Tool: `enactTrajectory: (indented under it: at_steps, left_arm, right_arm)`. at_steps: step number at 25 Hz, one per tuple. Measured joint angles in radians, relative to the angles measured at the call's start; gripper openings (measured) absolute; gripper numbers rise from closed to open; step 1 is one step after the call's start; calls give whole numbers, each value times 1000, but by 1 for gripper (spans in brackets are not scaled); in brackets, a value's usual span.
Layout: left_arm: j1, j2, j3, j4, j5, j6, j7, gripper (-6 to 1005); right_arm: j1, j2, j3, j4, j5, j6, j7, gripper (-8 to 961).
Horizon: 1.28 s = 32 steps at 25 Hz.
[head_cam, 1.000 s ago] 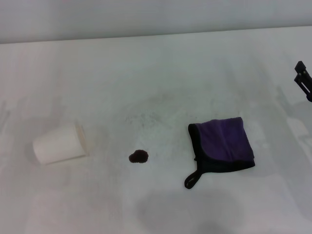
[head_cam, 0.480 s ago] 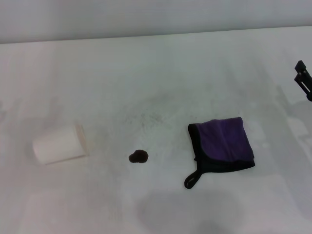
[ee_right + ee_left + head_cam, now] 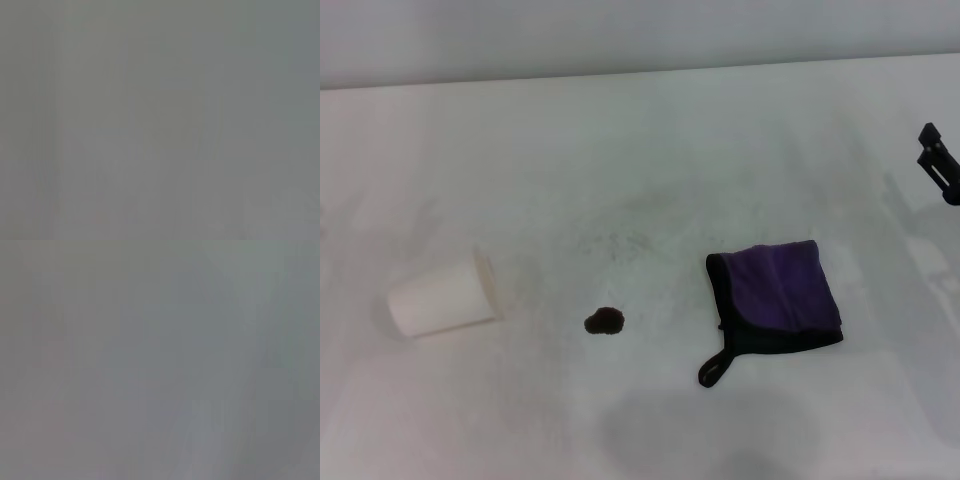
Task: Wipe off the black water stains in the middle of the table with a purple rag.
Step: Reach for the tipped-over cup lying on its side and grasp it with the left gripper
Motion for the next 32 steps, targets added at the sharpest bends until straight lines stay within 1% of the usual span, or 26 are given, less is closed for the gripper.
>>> enactTrajectory:
  at_steps: [3, 4, 6, 8, 10, 12, 13, 14, 16, 19, 21, 24, 25, 26, 27, 29, 30, 32]
  left_arm:
    - [14, 39, -3, 103, 144, 30, -134, 891]
    - [17, 49, -3, 129, 186, 37, -171, 891]
    - [17, 78, -3, 202, 316, 51, -281, 891]
    - [13, 91, -4, 253, 416, 52, -351, 890]
    - [10, 101, -22, 322, 548, 48, -427, 890]
    - [8, 100, -64, 405, 696, 33, -508, 890]
    - [6, 95, -89, 454, 777, 19, -549, 890]
    - [4, 89, -111, 496, 840, 4, -578, 890]
    - [-8, 73, -164, 596, 1016, -56, -655, 890]
    - [-44, 55, -233, 697, 1193, -165, -725, 891]
    - [-78, 48, -273, 728, 1276, -242, -750, 891]
    - [-124, 47, -306, 748, 1351, -338, -777, 890]
    - [-142, 50, -309, 750, 1374, -371, -787, 890]
    - [-142, 50, -309, 750, 1374, -371, -787, 890]
    - [-172, 54, -311, 757, 1421, -434, -804, 890]
    - [-207, 55, -311, 779, 1486, -503, -820, 890]
    - [-219, 53, -311, 792, 1512, -523, -823, 890]
    - [-247, 42, -309, 837, 1581, -582, -830, 890]
  right_arm:
    - [3, 0, 0, 1, 0, -7, 0, 855]
    - [3, 0, -1, 1, 0, -10, 0, 855]
    - [5, 0, -1, 2, 0, -15, 0, 855]
    - [5, 0, -1, 2, 0, -16, 0, 855]
    - [5, 0, -2, 2, 0, -16, 0, 855]
    - [5, 0, -2, 2, 0, -16, 0, 855]
    - [6, 0, -2, 2, 0, -15, 0, 855]
    - [6, 0, -2, 2, 0, -15, 0, 855]
    - [6, 0, -2, 2, 0, -15, 0, 855]
    - [7, 0, -2, 0, 0, -16, 0, 855]
    - [8, 1, -2, -2, 0, -16, 0, 855]
    - [10, 2, -2, -5, 0, -16, 0, 855]
    - [10, 3, -2, -6, 0, -16, 0, 855]
    - [11, 3, -2, -6, 0, -16, 0, 855]
    - [11, 3, -2, -6, 0, -16, 0, 855]
    - [11, 3, -2, -6, 0, -16, 0, 855]
    - [12, 3, -2, -6, 0, -16, 0, 855]
    - [14, 4, -2, -6, 0, -16, 0, 855]
